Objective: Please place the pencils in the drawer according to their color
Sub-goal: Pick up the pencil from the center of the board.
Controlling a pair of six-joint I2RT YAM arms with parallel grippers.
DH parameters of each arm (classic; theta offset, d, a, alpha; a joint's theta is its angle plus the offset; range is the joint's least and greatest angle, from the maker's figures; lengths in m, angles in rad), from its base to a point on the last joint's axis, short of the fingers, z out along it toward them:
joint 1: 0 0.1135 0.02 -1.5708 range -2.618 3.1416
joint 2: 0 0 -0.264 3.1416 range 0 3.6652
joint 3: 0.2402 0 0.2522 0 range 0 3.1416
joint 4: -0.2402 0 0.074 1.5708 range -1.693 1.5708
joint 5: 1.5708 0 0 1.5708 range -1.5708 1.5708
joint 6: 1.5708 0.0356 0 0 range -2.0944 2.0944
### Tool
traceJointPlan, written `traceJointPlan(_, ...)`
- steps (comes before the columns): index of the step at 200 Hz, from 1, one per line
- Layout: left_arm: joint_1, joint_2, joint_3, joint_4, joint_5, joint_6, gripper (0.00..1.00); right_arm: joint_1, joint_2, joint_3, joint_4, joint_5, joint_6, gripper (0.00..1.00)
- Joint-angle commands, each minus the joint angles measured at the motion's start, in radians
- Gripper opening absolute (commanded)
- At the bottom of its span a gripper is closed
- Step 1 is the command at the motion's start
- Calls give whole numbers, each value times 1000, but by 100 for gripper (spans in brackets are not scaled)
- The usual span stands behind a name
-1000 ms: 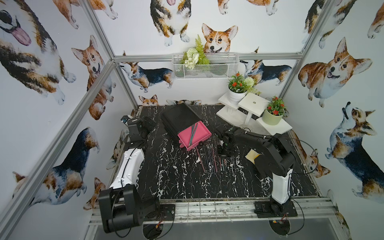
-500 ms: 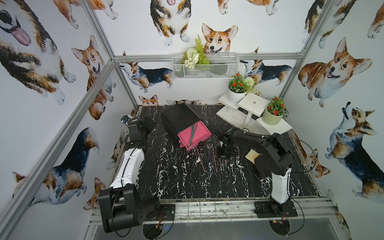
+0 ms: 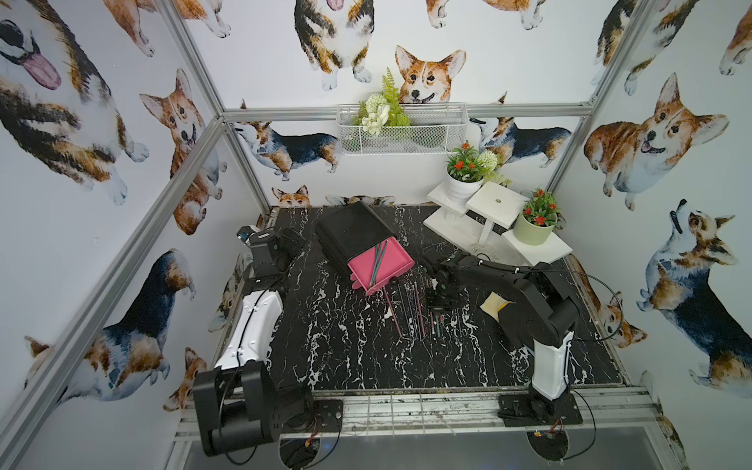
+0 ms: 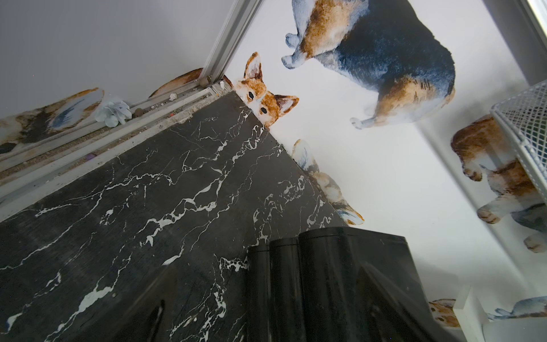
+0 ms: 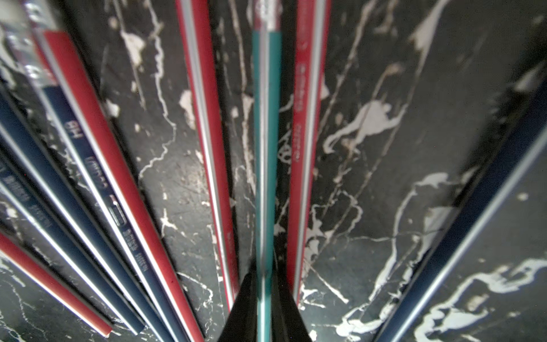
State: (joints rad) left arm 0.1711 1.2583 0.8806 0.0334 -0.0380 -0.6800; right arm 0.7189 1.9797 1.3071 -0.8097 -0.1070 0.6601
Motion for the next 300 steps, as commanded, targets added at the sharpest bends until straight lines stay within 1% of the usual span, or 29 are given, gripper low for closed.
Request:
traceJointPlan(1,2,-9,-2,19,-5,8,100,1,75,-17,-35,-9,-13,12)
traceJointPlan(57,2,-16,1,14,-11,13,100,-4,88,1,-44,-13,-28,0)
traceJointPlan(172,1,-24,-3,12,-15,14,100,-3,-16,49,-101,39,-60,0)
traceJointPlan(251,2,-22,-2,11,-12,11,100,-3,-193,67,-175,52,-27,0)
traceJointPlan(279,3,-22,0,12,-11,10,100,-3,-258,116,-233,52,-22,0)
traceJointPlan(300,3,-22,-3,14,-16,2,100,-3,-293,179,-269,30,-22,0)
